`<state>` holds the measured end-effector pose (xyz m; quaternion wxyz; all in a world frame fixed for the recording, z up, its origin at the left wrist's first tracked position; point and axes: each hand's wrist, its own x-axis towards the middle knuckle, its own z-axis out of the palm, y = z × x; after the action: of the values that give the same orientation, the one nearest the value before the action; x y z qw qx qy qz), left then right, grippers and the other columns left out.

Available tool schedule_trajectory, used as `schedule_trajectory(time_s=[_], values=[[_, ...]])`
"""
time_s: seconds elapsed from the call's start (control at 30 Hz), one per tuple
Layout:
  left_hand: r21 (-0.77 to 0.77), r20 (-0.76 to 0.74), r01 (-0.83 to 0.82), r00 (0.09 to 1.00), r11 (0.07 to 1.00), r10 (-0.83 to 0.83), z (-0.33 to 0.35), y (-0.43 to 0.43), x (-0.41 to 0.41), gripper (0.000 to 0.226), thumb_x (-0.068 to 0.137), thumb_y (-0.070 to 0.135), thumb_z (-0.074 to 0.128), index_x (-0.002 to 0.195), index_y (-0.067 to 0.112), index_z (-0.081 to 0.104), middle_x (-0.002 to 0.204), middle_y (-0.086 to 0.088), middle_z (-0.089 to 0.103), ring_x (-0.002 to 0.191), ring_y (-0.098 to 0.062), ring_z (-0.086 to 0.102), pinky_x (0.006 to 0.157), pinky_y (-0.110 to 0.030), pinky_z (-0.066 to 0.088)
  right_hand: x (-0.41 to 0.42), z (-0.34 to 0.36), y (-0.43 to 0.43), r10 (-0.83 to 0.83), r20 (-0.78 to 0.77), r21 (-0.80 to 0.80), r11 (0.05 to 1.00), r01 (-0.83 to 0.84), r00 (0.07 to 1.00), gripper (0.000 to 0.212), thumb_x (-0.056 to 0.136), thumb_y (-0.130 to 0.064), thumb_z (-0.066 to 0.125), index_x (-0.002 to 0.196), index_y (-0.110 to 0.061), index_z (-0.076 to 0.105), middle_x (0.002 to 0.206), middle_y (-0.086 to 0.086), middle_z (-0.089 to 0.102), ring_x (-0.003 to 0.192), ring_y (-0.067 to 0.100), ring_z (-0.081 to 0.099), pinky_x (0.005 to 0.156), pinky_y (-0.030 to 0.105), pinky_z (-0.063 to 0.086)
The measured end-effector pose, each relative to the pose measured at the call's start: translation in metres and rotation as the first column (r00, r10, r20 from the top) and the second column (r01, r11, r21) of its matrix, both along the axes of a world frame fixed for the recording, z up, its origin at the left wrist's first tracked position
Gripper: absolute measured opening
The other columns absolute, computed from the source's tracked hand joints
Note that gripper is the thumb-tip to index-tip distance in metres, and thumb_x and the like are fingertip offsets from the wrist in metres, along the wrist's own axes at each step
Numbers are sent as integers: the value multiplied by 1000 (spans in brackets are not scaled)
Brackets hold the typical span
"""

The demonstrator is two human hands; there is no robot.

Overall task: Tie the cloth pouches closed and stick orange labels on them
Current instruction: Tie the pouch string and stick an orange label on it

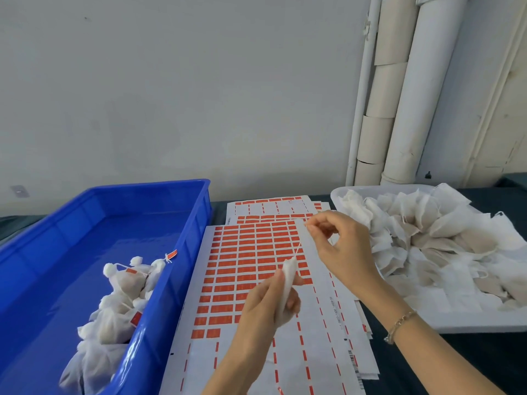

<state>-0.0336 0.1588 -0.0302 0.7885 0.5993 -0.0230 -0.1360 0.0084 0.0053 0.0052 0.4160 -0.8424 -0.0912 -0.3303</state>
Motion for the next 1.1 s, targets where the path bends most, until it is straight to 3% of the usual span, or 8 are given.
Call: schedule_trajectory(time_s=[0.27,0.33,0.4,0.53,0.6,0.7,0.8,1.1], values=[[-22,230,-84,969,996,87,-6,14,5,33,67,48,69,98,37,73,105,12,69,105,-18,62,74,-18,51,-31,-40,1,88,-370,-109,985,-137,925,7,87,-28,66,94,-29,63,92,-22,59,79,-7,59,74,0,43],[199,415,-179,906,964,83,-14,17,7,23,81,38,67,103,39,68,106,18,67,106,-8,60,76,-15,52,-40,-45,9,154,-459,-47,979,-197,875,6,88,-29,66,90,-33,64,88,-25,62,79,-5,62,77,2,46],[447,624,-337,781,829,-19,-23,17,10,38,86,19,68,106,48,54,105,27,58,100,0,58,80,-6,47,-44,-44,15,273,-518,91,960,-265,811,5,89,-25,66,88,-30,69,83,-18,69,80,0,66,79,12,53],[387,791,-527,611,756,21,-27,14,15,54,77,3,72,97,49,52,91,30,57,91,2,60,73,-1,44,-47,-33,20,482,-510,393,867,-306,712,7,88,-20,67,86,-23,73,80,-8,73,78,8,69,70,14,53],[311,766,-543,629,780,132,-23,14,17,41,81,8,67,95,45,58,82,26,64,92,2,60,71,-5,47,-48,-31,23,486,-465,399,861,-315,740,6,87,-23,68,85,-24,74,78,-9,72,77,9,69,69,14,53],[223,516,-375,829,900,218,-18,12,13,13,85,35,53,91,38,64,82,18,68,85,-5,62,65,-11,51,-44,-32,27,354,-359,378,901,-212,863,9,88,-35,63,87,-32,71,80,-14,71,81,4,67,73,15,54],[46,175,-259,953,965,248,-12,10,12,30,72,48,54,94,31,65,88,14,68,89,-14,63,66,-16,51,-39,-33,32,295,-294,423,893,-153,909,16,87,-32,65,103,-35,61,95,-22,68,95,-3,63,79,12,52],[99,121,-280,956,955,268,-10,12,15,15,84,23,66,99,20,66,93,-4,72,86,-28,69,70,-31,58,-34,-38,40,250,-299,483,872,-80,921,21,76,-24,79,88,-29,63,84,-15,71,82,-1,68,60,9,51]])
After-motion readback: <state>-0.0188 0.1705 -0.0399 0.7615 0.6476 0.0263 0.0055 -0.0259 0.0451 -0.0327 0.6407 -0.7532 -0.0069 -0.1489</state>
